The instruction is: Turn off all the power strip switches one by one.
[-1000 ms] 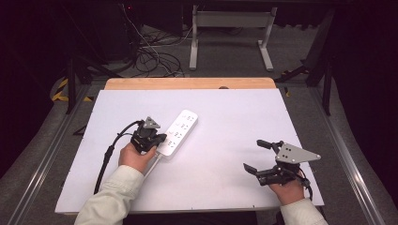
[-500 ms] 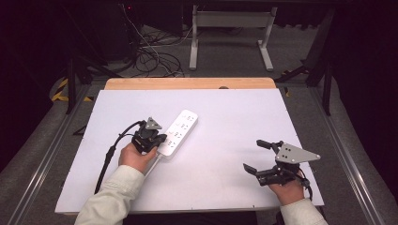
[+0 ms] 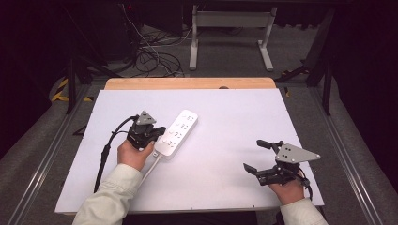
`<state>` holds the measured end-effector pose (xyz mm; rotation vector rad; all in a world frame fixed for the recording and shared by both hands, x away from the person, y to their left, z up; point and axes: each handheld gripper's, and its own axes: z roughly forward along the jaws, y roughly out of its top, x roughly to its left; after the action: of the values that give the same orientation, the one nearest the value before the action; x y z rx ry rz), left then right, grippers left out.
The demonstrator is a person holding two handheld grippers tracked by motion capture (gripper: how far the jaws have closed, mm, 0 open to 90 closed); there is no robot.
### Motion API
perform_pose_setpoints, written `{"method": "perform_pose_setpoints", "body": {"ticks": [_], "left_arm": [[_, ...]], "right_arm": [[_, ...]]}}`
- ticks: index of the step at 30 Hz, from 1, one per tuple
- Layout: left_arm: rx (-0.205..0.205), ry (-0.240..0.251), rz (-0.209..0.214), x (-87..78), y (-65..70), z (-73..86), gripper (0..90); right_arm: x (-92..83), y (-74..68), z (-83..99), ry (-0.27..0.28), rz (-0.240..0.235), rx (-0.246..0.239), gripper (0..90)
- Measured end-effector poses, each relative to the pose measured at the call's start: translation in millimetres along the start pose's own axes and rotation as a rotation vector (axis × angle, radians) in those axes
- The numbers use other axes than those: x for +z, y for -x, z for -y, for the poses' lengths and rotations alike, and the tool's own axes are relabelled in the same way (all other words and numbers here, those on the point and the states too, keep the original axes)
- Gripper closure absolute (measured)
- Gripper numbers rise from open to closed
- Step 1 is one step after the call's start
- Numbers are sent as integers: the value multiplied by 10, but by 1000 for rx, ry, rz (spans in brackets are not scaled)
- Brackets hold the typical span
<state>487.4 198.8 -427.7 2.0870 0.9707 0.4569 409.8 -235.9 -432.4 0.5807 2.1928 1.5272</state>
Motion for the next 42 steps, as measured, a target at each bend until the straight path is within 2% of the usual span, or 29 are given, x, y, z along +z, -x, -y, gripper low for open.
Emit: {"method": "perform_pose_setpoints", "body": {"ticks": [4, 13, 18, 22, 32, 37, 42], "left_arm": [[10, -1, -1, 19, 13, -66, 900], [-38, -54, -9, 329, -98, -58, 900], [-55, -28, 4, 396, -111, -58, 900], [-56, -38, 11, 463, -102, -46, 900], [-46, -58, 5, 523, -80, -34, 900], [-55, -58, 3, 539, -78, -31, 900], [-41, -64, -9, 549, -51, -25, 900]], "right_arm": [[-5, 0, -2, 3, 2, 1, 87], [10, 7, 8, -3, -3, 7, 87], [14, 3, 11, -9, -3, 5, 87], [12, 3, 10, -3, -6, 6, 87], [12, 6, 11, -4, -7, 3, 87], [14, 3, 11, -7, -6, 2, 87], [11, 2, 10, -5, -8, 2, 87]]}}
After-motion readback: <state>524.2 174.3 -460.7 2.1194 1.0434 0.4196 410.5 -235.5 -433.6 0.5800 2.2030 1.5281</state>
